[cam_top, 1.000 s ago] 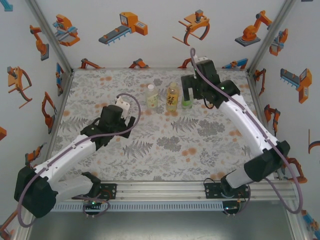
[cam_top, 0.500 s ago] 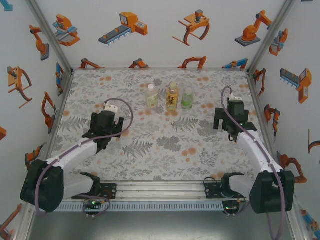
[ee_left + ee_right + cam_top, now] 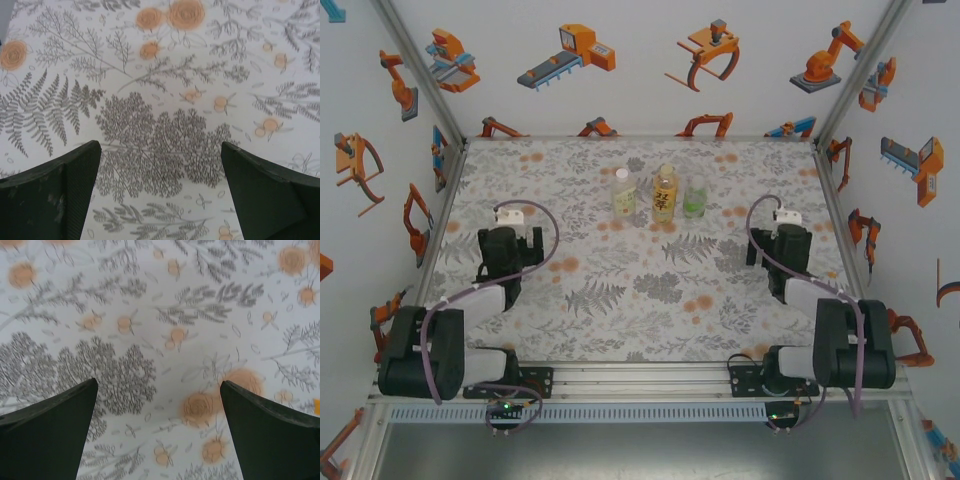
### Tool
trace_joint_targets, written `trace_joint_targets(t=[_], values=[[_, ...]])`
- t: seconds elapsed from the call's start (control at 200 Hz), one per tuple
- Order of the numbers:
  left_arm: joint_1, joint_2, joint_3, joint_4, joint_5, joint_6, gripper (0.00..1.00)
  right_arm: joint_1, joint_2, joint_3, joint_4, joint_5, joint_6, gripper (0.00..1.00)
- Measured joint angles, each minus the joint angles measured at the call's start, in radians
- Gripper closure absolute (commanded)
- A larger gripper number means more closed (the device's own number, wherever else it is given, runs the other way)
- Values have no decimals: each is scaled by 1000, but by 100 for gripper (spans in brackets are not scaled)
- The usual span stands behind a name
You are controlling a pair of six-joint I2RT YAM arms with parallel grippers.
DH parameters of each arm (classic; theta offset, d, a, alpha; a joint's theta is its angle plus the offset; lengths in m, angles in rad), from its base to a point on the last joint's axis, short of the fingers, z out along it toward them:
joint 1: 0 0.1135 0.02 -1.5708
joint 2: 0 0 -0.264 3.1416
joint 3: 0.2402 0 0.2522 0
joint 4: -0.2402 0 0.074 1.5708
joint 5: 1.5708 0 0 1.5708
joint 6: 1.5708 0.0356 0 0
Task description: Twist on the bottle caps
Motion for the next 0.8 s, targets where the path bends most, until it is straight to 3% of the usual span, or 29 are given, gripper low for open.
trace_joint_targets(t=[0.245, 0.801], values=[[37, 178, -3, 210, 113, -8, 3, -34, 180, -54, 329, -122, 40, 1], [67, 221, 24, 214, 159, -37, 3, -34, 205, -43, 359, -189, 50, 1]])
